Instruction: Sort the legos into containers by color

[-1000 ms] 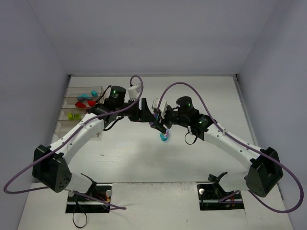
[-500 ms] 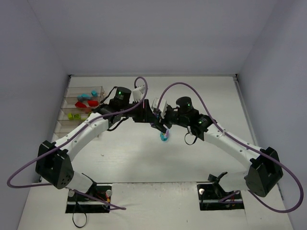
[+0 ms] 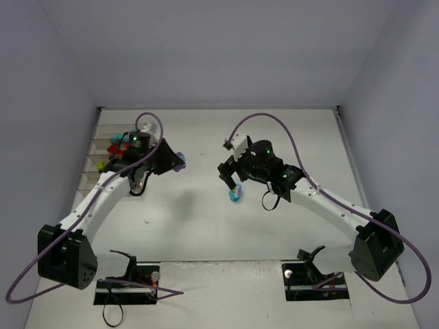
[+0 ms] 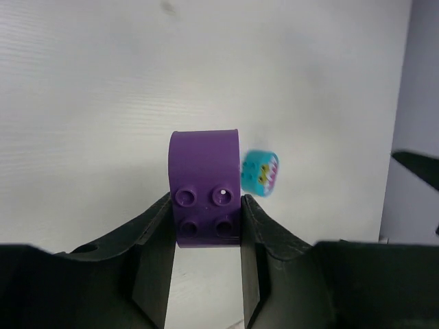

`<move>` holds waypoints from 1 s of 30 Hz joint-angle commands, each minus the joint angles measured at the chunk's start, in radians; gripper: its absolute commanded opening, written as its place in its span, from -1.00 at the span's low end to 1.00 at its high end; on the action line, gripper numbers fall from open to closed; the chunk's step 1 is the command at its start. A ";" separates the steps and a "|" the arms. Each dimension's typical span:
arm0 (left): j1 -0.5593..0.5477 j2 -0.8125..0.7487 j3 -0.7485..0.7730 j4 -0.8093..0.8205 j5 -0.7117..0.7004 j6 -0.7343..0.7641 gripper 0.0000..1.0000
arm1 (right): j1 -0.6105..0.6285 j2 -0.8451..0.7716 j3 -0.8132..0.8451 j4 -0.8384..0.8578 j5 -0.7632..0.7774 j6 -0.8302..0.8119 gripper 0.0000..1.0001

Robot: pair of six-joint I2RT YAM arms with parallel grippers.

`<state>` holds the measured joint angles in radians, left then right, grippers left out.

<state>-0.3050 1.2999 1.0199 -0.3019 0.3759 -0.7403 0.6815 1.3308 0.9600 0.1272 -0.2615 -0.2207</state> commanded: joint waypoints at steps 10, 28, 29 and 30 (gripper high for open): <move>0.394 -0.182 -0.044 -0.229 -0.417 -0.246 -1.00 | -0.201 -0.209 -0.093 0.029 0.258 0.550 1.00; 0.652 0.082 0.057 -0.270 -0.462 -0.349 -0.40 | -0.203 -0.251 -0.142 -0.034 0.338 0.557 0.83; 0.652 0.091 0.062 -0.273 -0.460 -0.350 -0.31 | -0.203 -0.249 -0.141 -0.032 0.343 0.555 0.83; 0.652 0.099 0.065 -0.276 -0.457 -0.355 -0.27 | -0.203 -0.246 -0.144 -0.032 0.344 0.552 0.83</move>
<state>0.3439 1.3972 1.0229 -0.5941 -0.0860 -1.0599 0.4728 1.0790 0.8097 0.0444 0.0475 0.3363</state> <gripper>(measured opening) 0.349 0.916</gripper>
